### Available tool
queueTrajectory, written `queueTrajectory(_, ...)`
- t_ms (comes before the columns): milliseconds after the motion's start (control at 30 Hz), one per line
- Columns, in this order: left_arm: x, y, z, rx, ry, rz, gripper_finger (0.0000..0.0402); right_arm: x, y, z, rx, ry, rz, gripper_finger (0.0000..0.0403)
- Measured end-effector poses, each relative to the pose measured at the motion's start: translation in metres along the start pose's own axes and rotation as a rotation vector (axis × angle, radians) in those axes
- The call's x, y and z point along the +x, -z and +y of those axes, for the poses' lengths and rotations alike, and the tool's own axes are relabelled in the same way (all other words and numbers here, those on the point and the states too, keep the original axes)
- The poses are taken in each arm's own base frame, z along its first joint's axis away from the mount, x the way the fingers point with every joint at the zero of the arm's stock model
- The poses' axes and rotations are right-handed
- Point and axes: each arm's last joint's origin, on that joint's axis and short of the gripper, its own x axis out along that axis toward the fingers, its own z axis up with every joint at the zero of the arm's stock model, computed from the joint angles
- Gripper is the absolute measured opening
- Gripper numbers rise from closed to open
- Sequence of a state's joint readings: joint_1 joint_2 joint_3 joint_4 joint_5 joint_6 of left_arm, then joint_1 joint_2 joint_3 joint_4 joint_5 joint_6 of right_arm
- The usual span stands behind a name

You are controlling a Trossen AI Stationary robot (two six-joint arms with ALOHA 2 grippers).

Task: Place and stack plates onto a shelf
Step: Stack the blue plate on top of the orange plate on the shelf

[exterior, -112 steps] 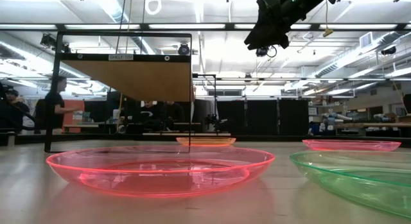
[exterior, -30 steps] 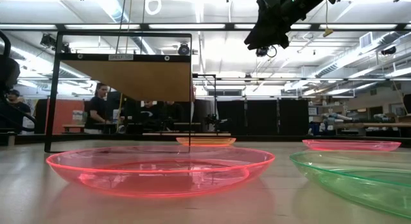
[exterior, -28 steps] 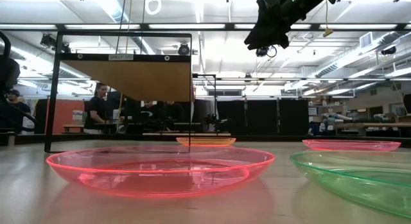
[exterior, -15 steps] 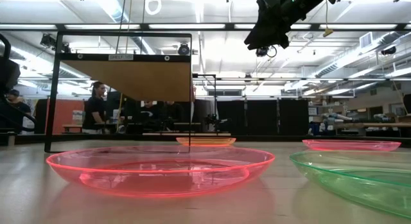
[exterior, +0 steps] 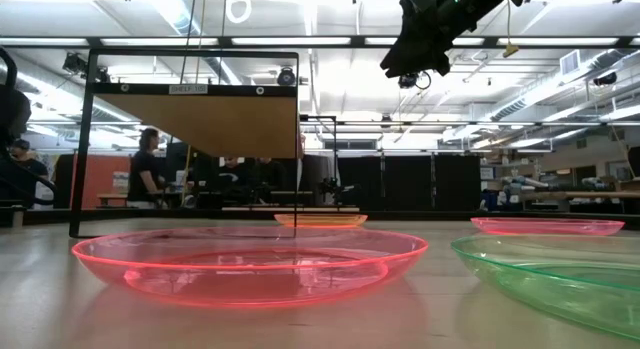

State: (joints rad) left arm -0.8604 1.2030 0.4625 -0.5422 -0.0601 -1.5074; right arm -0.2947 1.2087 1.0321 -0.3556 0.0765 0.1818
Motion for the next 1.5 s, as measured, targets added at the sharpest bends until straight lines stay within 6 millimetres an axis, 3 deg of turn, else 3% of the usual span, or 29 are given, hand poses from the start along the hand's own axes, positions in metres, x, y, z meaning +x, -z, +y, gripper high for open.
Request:
queueTrajectory(967,-0.006,0.0,-0.019,-0.004,0.204,0.041,0.0002,0.0,0.0,0.0,-0.001,0.001,0.0,0.0139)
queueTrajectory(1267,-0.04,-0.004,-0.044,0.03,0.362,0.003,0.0002,0.0,0.0,0.0,-0.001,0.0,0.0,0.0139)
queueTrajectory(1500,-0.076,-0.009,-0.07,0.161,0.503,-0.052,0.0002,0.0,0.0,0.0,-0.001,0.0,0.0,0.0139)
